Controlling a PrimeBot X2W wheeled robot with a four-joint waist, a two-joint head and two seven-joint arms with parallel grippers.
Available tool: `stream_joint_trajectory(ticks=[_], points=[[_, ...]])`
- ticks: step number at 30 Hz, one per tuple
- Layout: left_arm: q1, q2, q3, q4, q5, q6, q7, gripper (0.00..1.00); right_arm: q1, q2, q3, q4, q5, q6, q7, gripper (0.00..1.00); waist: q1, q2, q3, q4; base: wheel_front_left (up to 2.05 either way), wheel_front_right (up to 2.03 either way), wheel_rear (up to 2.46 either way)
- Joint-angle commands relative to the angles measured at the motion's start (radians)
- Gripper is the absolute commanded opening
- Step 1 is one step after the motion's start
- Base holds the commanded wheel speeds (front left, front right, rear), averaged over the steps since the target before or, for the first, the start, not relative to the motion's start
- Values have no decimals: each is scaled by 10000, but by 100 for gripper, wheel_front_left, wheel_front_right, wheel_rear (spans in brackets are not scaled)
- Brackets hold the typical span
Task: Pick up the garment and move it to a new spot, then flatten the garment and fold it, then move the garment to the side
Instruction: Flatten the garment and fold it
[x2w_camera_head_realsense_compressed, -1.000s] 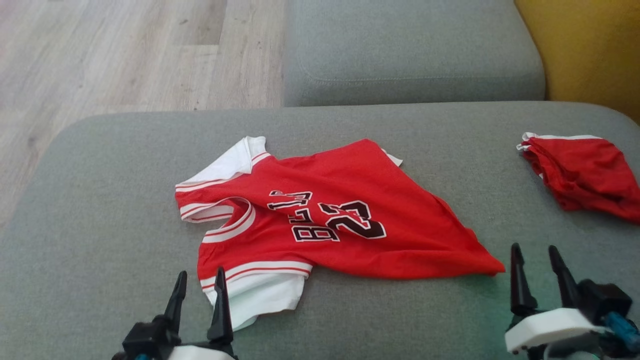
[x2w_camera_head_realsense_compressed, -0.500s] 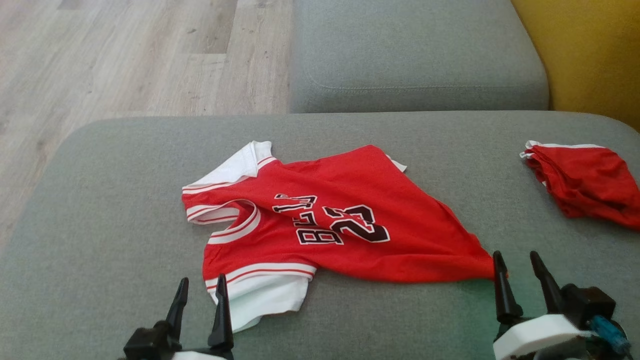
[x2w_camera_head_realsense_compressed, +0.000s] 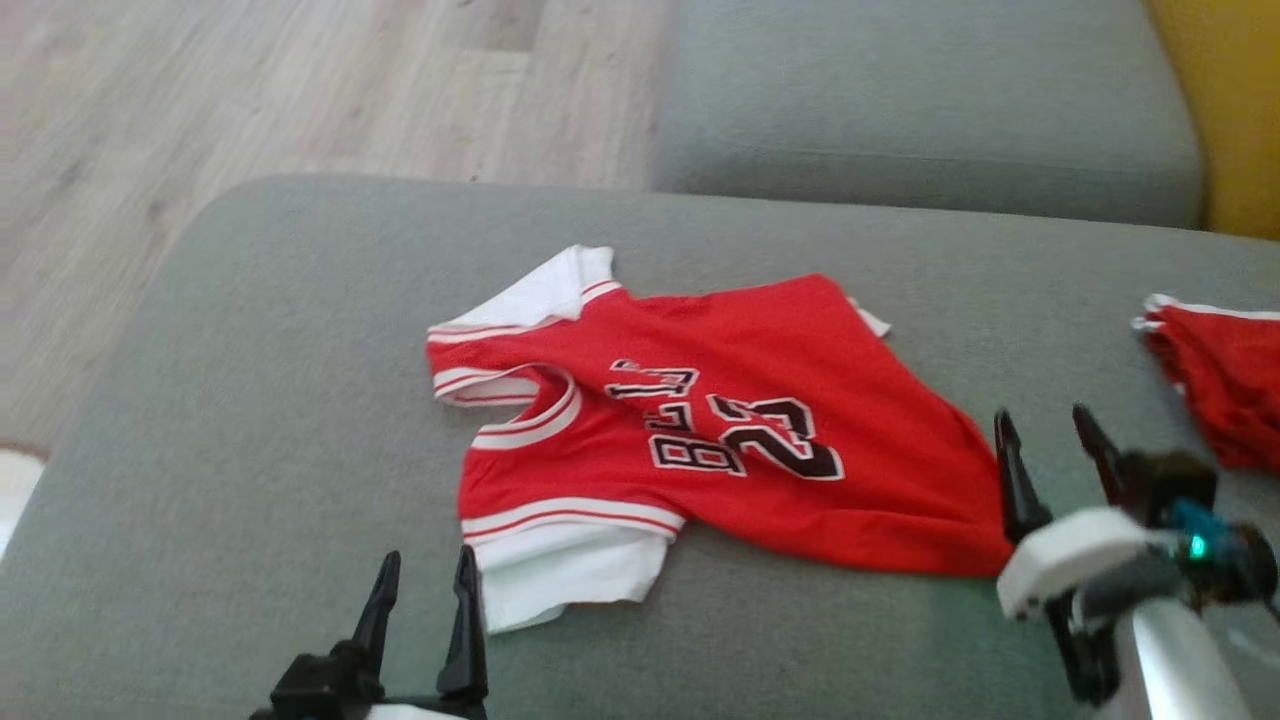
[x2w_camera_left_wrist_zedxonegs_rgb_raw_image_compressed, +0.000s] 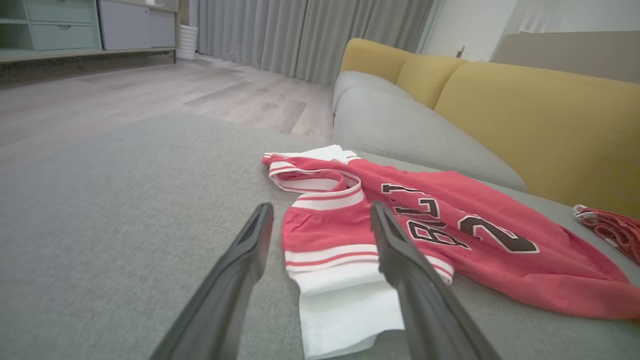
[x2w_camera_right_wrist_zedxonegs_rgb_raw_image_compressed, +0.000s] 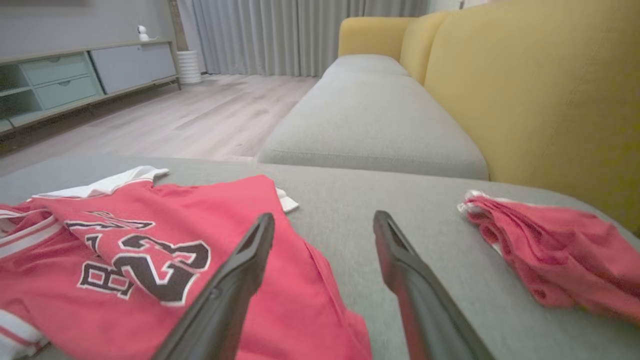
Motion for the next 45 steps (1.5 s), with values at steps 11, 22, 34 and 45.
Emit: stream_joint_trajectory(ticks=[11, 22, 34, 45], points=[[-1059, -210, 165, -439, 286, -92, -119, 100, -2855, -1431, 355, 2441, -257, 65, 1710, 100, -1, -1, 1470, 1604, 0, 0, 0], [-1246, -560, 453, -337, 507, -283, -122, 100, -4106, -2057, 1545, 4256, 908, 65, 2794, 10, -1, -1, 1996, 2026, 0, 0, 0], [-1403, -893, 808, -224, 873, -582, -123, 100, -6131, -2626, 1047, 5039, 479, 65, 2047, 0, -1, -1, 2449, 1920, 0, 0, 0], [-1573, -1131, 1118, -110, 1178, -829, -124, 100, -7671, -2271, 409, 6162, -781, 65, 645, 100, -1, -1, 2764, 1631, 0, 0, 0]])
